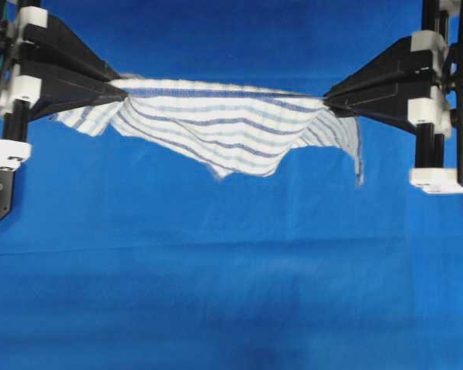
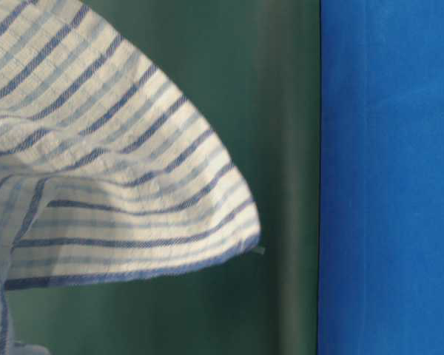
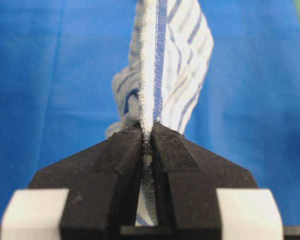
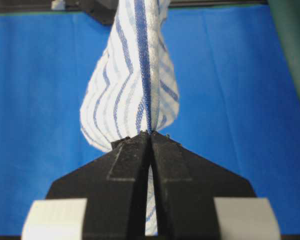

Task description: Lift the towel with both arms.

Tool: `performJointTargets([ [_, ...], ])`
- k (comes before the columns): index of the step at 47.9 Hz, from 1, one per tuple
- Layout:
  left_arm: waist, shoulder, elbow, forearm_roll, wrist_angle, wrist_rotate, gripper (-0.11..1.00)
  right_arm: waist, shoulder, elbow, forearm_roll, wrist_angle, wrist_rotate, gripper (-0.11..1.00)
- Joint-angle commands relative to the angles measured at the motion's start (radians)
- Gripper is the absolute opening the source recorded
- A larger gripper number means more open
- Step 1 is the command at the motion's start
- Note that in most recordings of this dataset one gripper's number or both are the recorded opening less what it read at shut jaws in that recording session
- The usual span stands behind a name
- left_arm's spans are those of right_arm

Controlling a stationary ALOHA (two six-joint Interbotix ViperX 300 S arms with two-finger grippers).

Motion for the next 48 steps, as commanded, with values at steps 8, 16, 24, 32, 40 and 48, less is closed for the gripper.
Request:
performJointTargets([
  [8, 0.002, -0.032, 0.011, 0.000, -0.026, -0.012, 0.48, -0.002, -0.005, -0.014, -0.003, -0.006, 0.005, 0.24],
  [16, 0.002, -0.041, 0.026, -0.003, -0.034, -0.014, 0.90, -0.002, -0.005, -0.011, -0.037, -0.003, 0.011, 0.68],
  [24, 0.002, -0.041, 0.061, -0.006, -0.041, -0.018, 0.92, -0.002, 0.000, 0.006, -0.038, -0.002, 0.025, 0.66],
  [32, -0.015, -0.032, 0.138, -0.009, -0.097, -0.020, 0.92, 0.005, 0.012, 0.069, -0.037, -0.008, 0.064, 0.67],
  [40, -0.037, -0.015, 0.250, -0.011, -0.187, -0.018, 0.92, 0.012, 0.035, 0.179, -0.037, -0.057, 0.117, 0.67],
  [48, -0.054, 0.025, 0.376, -0.009, -0.302, -0.018, 0.92, 0.018, 0.064, 0.287, -0.035, -0.153, 0.163, 0.67],
])
